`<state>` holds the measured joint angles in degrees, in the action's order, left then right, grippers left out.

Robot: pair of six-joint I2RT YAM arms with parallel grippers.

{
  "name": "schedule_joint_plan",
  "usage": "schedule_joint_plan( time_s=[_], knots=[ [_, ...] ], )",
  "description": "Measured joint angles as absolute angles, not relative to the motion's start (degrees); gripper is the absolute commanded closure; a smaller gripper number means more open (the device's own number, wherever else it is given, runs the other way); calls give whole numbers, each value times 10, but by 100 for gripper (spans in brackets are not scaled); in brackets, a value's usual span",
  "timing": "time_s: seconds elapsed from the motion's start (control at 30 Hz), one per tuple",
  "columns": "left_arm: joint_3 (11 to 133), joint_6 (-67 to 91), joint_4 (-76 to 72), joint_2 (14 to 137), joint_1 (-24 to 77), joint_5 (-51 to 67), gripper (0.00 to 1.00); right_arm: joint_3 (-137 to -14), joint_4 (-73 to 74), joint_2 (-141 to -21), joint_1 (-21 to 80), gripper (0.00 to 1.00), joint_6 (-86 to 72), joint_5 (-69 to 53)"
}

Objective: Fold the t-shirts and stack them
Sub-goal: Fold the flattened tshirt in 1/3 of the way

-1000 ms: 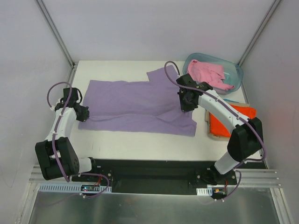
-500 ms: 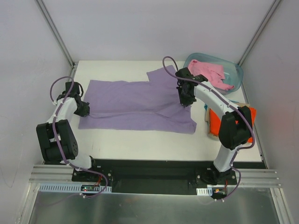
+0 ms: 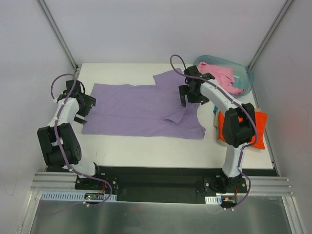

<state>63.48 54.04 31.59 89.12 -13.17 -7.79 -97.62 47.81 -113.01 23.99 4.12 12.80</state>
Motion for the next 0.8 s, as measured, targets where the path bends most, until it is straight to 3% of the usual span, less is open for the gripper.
schedule_joint_plan(
  time_s=[0.27, 0.47, 0.8],
  knots=[
    [597, 504, 290, 806, -107, -41, 1, -796, 409, -980, 241, 3, 20, -5],
    [567, 469, 272, 825, -53, -8, 1, -767, 345, -1012, 256, 3, -19, -79],
    [536, 434, 261, 826, -53, -5, 1, -787, 309, -1102, 279, 3, -60, -112]
  ],
)
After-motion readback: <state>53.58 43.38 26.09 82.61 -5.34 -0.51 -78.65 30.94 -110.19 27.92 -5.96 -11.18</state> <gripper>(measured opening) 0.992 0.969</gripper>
